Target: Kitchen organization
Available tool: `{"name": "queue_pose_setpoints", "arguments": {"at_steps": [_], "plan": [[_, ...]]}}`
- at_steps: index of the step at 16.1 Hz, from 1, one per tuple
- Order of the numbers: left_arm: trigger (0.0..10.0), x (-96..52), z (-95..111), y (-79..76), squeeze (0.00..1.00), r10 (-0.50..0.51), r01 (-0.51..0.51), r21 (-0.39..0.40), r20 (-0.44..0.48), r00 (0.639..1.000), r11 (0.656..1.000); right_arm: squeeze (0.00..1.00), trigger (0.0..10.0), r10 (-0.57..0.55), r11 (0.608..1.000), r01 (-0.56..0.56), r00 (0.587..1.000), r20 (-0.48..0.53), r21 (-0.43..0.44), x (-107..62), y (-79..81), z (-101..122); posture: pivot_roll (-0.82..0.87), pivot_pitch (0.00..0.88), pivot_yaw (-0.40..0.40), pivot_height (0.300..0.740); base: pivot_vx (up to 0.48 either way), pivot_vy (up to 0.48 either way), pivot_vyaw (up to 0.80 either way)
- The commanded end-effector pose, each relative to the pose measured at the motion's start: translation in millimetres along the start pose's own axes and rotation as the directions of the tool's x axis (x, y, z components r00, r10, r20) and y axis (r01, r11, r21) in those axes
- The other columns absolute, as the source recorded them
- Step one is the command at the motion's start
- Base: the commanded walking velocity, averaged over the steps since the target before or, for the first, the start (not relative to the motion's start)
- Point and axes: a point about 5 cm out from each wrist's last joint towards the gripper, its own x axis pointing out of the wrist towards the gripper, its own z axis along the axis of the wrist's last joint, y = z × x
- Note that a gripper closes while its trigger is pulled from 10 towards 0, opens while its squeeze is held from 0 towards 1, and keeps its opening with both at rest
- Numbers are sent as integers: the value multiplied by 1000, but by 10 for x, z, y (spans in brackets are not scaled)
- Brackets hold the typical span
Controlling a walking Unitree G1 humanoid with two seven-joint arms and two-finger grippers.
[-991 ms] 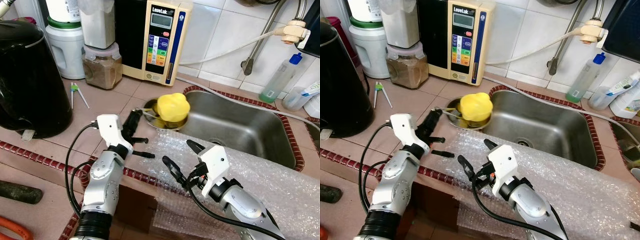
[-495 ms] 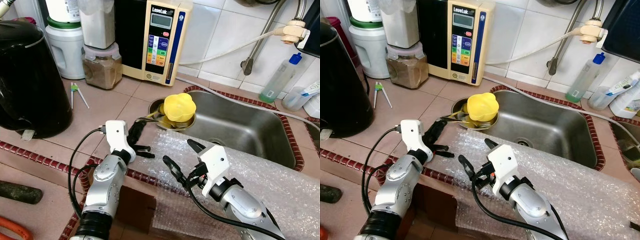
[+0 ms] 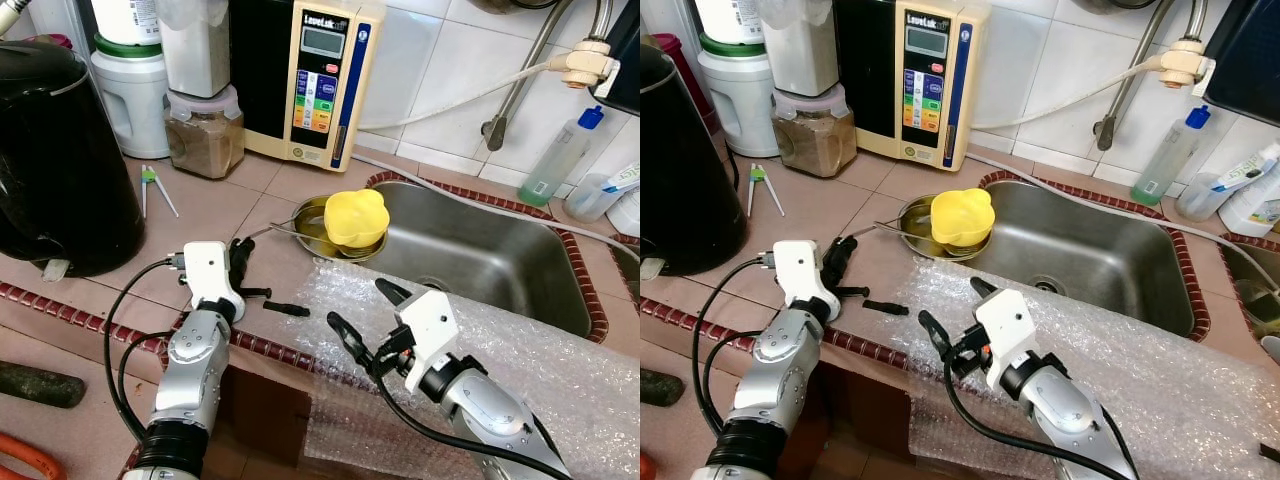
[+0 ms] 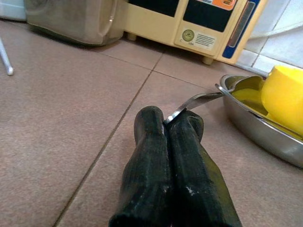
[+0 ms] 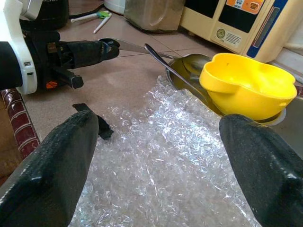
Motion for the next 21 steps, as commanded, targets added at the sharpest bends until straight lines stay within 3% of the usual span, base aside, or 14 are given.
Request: {"name": "queue_pose_setpoints", "arguments": {"at_steps": [1,3,4,5,10,11,13,14,21], "plan": [[10000,24,9,-11,349,6,-6,11,1,1000,1000,0,10000,-9,1000,9,1000,3,-16,-4,-37,10,140,0,-107,740,0,0,0],[10000,19,6,20,341,24,-24,25,2,1000,999,0,10000,-9,1000,10,1000,5,-16,0,-33,10,141,0,-106,740,0,0,0],[10000,18,12,24,408,23,-23,18,9,1000,1000,0,10000,-9,1000,10,1000,5,-15,1,-30,8,143,0,-105,740,0,0,0],[10000,17,33,28,1000,24,-25,23,25,999,999,0,10000,-9,1000,9,1000,6,-14,3,-28,6,145,0,-105,740,0,0,0],[10000,4,68,46,1000,11,-11,1,53,999,1000,0,10000,-9,1000,9,1000,8,-16,15,-28,1,149,0,-107,740,0,0,0],[5529,8,72,34,1000,6,-6,-3,58,998,1000,0,10000,-7,1000,7,1000,9,-16,22,-27,0,150,0,-104,740,0,0,0],[0,14,75,-9,1000,-26,27,-18,63,998,999,0,10000,-8,1000,8,1000,10,-16,29,-30,0,147,0,-100,740,0,0,0],[0,15,74,-22,0,-35,37,-25,64,997,999,0,10000,-9,1000,9,1000,10,-17,30,-31,0,147,0,-100,740,0,0,0],[0,28,95,-125,0,-118,123,-68,82,990,990,0,10000,-22,1000,22,1000,11,-15,25,-51,-15,147,0,-91,740,0,0,0]]}}
